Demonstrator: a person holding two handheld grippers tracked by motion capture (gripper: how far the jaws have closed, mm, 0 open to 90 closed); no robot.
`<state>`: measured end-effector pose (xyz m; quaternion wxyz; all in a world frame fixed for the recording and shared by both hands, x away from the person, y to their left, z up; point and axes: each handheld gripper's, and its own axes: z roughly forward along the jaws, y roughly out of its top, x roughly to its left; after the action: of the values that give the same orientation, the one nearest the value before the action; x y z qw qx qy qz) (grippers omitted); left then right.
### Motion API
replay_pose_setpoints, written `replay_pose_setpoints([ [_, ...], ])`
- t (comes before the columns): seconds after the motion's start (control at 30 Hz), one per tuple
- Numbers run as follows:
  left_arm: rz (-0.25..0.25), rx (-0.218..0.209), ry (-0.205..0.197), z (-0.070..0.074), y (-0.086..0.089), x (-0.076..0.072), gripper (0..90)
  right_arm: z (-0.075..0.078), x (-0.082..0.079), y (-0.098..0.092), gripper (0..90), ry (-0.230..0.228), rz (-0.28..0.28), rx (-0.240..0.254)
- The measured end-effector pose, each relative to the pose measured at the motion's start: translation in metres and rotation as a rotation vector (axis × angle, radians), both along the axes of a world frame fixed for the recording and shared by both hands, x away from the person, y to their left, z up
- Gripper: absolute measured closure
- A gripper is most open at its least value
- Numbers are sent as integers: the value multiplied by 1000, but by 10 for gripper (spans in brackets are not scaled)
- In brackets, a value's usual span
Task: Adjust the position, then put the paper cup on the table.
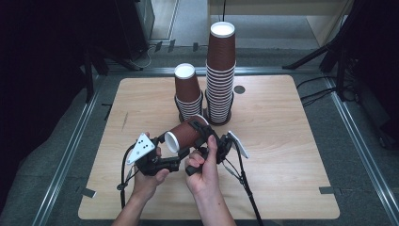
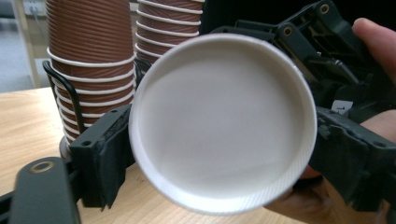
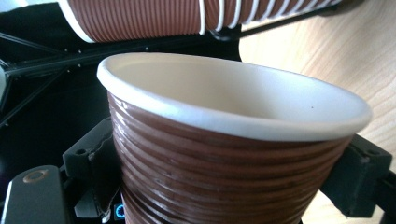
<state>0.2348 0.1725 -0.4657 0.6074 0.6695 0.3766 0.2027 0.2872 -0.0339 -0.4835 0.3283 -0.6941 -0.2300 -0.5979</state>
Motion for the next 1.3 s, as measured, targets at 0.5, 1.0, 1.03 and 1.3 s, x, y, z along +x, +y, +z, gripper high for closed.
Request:
replay_pose_setpoints([
  [0.5, 6, -27, 0, 2, 8, -3, 38, 7, 1, -24, 134, -92, -99, -76],
  [1.0, 50, -28, 27, -2, 22, -6, 38, 6, 6, -45, 137, -302, -198, -367],
  [1.03, 53, -31, 31, -3, 23, -6, 38, 7, 5, -46, 137, -311, -200, -379],
  [1.3, 65, -18, 43, -7, 27, -7, 38, 15, 6, -58, 130, -381, -244, -505],
])
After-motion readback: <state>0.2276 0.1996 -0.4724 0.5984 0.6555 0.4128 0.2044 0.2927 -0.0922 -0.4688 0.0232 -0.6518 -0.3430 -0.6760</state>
